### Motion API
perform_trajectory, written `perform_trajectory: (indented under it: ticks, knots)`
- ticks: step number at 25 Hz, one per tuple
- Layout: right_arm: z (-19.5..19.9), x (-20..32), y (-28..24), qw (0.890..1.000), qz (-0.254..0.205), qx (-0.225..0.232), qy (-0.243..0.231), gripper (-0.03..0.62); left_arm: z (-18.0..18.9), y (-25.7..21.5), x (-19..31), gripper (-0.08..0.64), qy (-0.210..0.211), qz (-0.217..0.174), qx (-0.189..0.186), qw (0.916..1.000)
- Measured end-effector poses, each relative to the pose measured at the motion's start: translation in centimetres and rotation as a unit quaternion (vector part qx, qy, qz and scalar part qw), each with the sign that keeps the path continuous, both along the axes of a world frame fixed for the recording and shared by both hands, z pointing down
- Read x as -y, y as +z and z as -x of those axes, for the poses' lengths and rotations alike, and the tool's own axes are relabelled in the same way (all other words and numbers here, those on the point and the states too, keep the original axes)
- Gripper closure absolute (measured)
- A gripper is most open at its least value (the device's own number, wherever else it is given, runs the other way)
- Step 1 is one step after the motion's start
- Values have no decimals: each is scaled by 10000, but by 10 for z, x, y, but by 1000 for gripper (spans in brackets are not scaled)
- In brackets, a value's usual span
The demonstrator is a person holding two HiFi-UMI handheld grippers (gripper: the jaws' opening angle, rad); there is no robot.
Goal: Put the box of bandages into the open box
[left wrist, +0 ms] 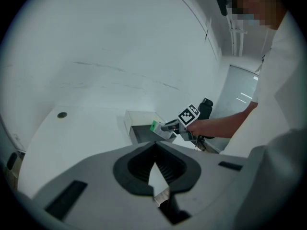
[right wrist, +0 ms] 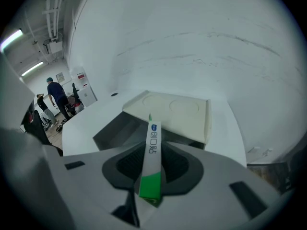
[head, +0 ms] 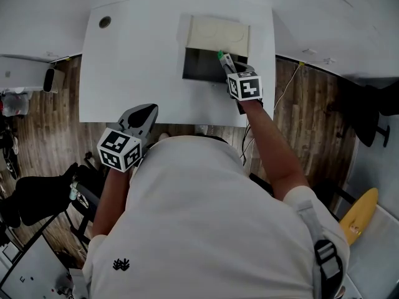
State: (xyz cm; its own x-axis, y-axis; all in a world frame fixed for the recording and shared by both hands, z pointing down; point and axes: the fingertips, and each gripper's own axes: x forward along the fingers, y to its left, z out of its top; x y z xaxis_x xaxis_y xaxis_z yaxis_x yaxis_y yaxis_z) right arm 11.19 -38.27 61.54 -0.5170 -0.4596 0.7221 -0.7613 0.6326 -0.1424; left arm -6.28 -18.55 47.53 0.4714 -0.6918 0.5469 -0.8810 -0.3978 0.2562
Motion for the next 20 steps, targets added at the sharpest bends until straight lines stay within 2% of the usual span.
perform_trajectory:
  ticks: [6, 20]
  knots:
    - [1, 2, 13, 9994, -77, -175, -287, 499, -4, 0, 8, 554, -63, 45, 28, 10000]
    - [3, -2, 23, 9966, -203, -528, -597, 492, -7, 0, 15, 554, -72, 77, 24, 9999]
